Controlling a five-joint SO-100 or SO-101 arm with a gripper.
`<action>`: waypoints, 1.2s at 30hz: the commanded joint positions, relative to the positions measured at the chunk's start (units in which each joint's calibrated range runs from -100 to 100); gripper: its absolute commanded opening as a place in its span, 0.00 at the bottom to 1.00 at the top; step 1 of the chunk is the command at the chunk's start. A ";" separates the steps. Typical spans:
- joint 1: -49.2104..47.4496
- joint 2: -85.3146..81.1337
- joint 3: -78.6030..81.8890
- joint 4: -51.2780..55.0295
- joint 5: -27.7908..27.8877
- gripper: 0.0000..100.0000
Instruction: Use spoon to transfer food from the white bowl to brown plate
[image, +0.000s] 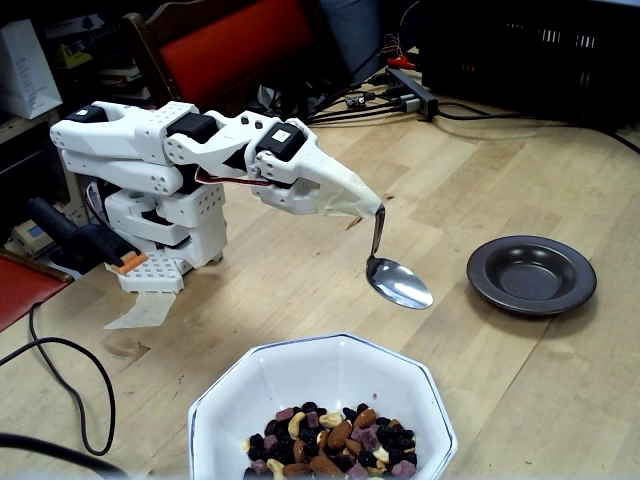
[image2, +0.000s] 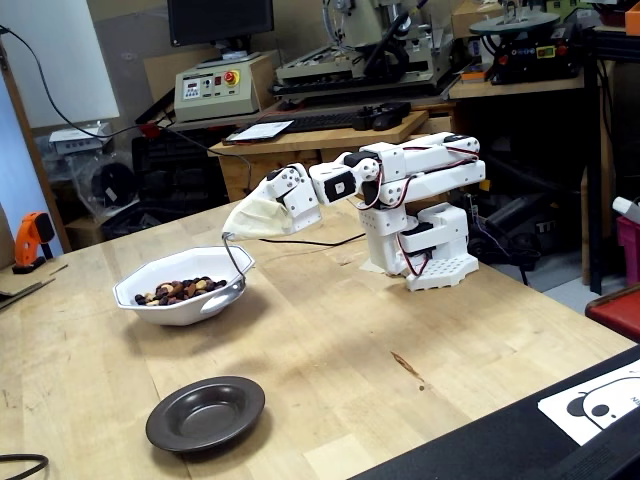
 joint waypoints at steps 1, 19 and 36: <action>0.03 0.25 -0.16 -0.74 0.20 0.04; 0.03 0.25 -0.16 -0.74 0.20 0.04; -0.41 -0.52 -0.16 -0.74 0.20 0.04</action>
